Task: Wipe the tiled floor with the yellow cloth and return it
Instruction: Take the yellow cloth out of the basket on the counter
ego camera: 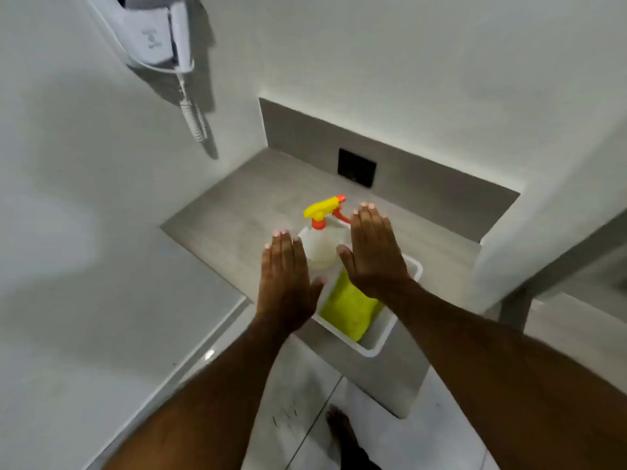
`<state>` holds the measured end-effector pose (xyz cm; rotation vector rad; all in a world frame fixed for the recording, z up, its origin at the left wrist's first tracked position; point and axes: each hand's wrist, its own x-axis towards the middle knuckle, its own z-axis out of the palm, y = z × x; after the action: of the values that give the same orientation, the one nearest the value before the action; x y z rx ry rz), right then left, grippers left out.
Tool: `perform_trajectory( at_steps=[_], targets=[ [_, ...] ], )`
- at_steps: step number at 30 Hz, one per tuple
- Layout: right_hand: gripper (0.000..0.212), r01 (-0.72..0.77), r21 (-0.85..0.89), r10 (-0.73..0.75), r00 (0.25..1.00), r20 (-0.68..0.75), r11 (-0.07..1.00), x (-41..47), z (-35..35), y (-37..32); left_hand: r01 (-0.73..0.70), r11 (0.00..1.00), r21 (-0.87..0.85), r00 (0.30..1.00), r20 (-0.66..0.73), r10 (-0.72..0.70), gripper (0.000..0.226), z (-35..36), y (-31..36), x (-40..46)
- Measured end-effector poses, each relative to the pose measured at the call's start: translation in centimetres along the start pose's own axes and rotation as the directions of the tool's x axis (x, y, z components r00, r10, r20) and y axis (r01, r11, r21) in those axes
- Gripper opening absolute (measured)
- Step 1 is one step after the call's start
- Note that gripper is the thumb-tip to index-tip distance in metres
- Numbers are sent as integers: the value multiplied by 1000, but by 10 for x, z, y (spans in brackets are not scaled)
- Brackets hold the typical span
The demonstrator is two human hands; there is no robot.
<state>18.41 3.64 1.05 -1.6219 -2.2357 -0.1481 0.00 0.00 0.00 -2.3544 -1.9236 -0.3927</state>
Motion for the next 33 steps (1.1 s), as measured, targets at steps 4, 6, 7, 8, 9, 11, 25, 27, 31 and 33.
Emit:
perform_trajectory(
  at_steps=[4, 6, 7, 8, 9, 11, 25, 27, 31, 33],
  targets=[
    [68, -82, -10, 82, 990, 114, 997, -29, 28, 28, -22, 999, -25, 988, 150, 26, 87, 35, 19, -9],
    [68, -87, 2, 84, 976, 200, 996, -38, 40, 36, -23, 1000, -8, 974, 224, 24, 88, 48, 24, -8],
    [68, -90, 7, 86, 969, 231, 996, -40, 44, 39, -17, 1000, 3, 967, 255, 16, 87, 53, 26, -6],
    [67, -92, 18, 84, 963, 255, 996, -41, 48, 41, -22, 1000, 10, 957, 291, 18, 85, 56, 29, -2],
    [66, -94, 20, 84, 955, 284, 995, -42, 52, 44, -28, 1000, 11, 951, 309, 23, 79, 58, 31, 1],
    [60, -88, 0, 83, 941, 328, 996, -42, 60, 47, -47, 999, -6, 945, 323, 46, 59, 62, 34, 8],
    [105, -478, -33, 377, 647, 663, 878, -1, 89, 65, 379, 915, -142, 665, 729, -162, 24, 75, 52, 35],
    [102, -568, 28, 406, 622, 669, 823, 3, 88, 64, 442, 845, -300, 718, 683, -133, 22, 69, 51, 41],
    [50, -735, 430, 223, 606, 764, 525, 12, 75, 45, 452, 734, -507, 826, 549, -129, 22, 24, 31, 49],
    [31, -707, 628, -11, 662, 750, 325, 13, 66, 23, 473, 684, -555, 844, 508, -172, 20, -7, 9, 42]
  ],
)
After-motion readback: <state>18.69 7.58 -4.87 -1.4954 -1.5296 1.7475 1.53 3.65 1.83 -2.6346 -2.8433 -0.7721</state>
